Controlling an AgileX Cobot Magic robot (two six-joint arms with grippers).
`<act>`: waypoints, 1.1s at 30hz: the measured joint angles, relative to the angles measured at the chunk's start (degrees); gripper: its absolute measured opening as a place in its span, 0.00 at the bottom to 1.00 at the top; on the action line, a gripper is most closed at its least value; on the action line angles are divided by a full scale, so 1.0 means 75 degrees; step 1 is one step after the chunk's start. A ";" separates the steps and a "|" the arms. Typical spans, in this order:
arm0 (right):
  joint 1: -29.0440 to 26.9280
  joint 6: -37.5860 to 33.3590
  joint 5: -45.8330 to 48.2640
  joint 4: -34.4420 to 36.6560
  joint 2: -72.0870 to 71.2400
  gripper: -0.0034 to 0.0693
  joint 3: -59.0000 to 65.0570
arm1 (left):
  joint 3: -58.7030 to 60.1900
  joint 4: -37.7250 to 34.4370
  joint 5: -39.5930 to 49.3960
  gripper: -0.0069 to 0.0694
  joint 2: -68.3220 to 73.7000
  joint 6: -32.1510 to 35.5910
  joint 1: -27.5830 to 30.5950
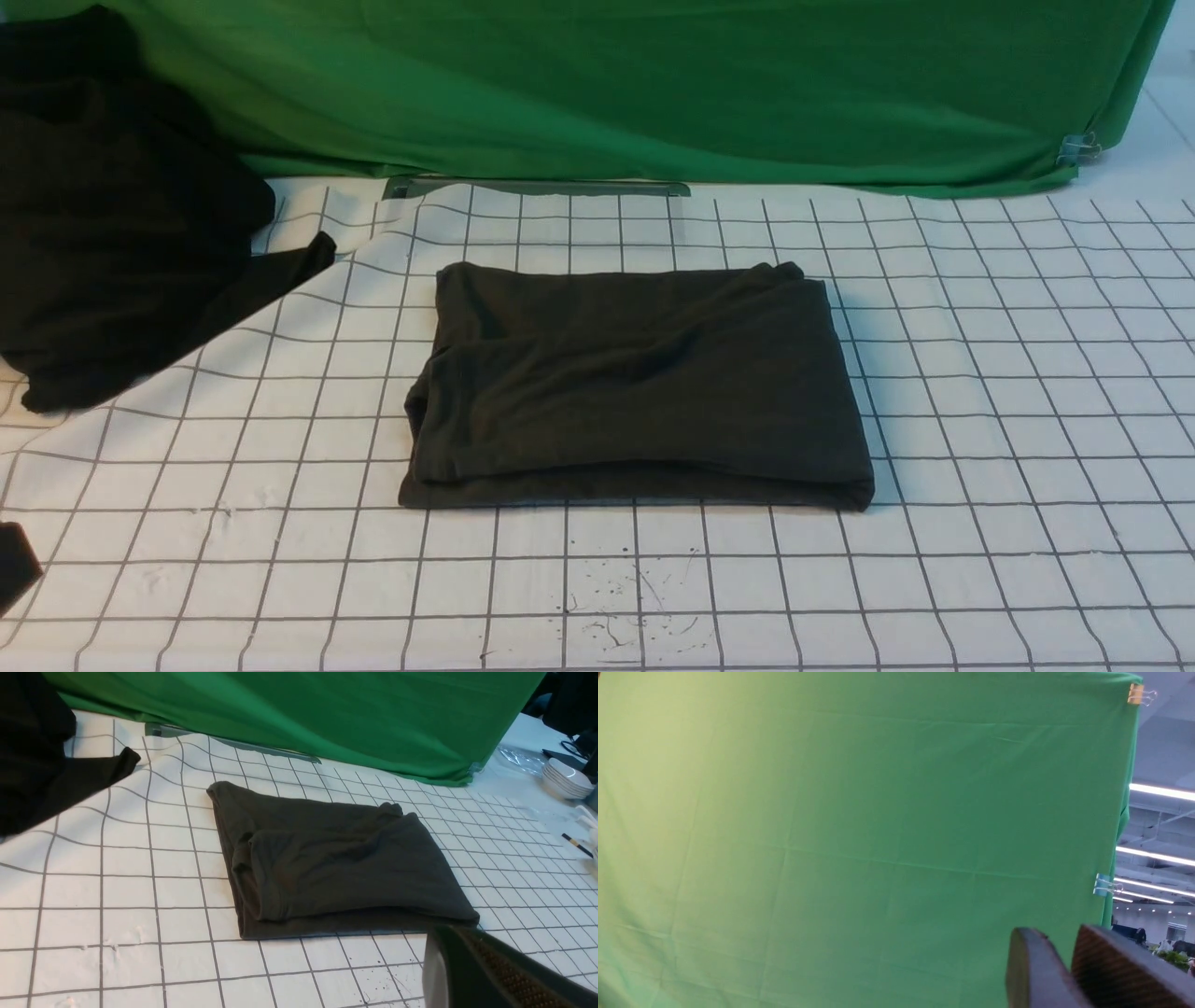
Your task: Fold a long-sleeved shirt over a white checkered tablecloth.
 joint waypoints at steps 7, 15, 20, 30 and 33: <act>0.0000 0.0030 0.0133 0.0000 0.0000 0.26 0.0008 | 0.0033 0.0000 -0.0014 0.09 0.0000 0.0000 0.0000; 0.0000 0.0031 0.0141 0.0000 0.0000 0.29 0.0008 | 0.0039 0.0000 -0.0014 0.09 0.0000 0.0000 0.0000; 0.0000 0.0031 0.0141 0.0000 0.0000 0.30 0.0008 | 0.0039 0.0069 -0.0023 0.09 0.0000 0.0130 0.0000; 0.0000 0.0031 0.0155 0.0007 0.0000 0.33 0.0008 | 0.2198 0.0663 -0.3449 0.09 -0.0902 0.1365 0.1271; 0.0000 0.0031 0.0172 0.0007 0.0000 0.34 0.0008 | 0.2947 0.0729 -0.3724 0.09 -0.1261 0.1365 0.1870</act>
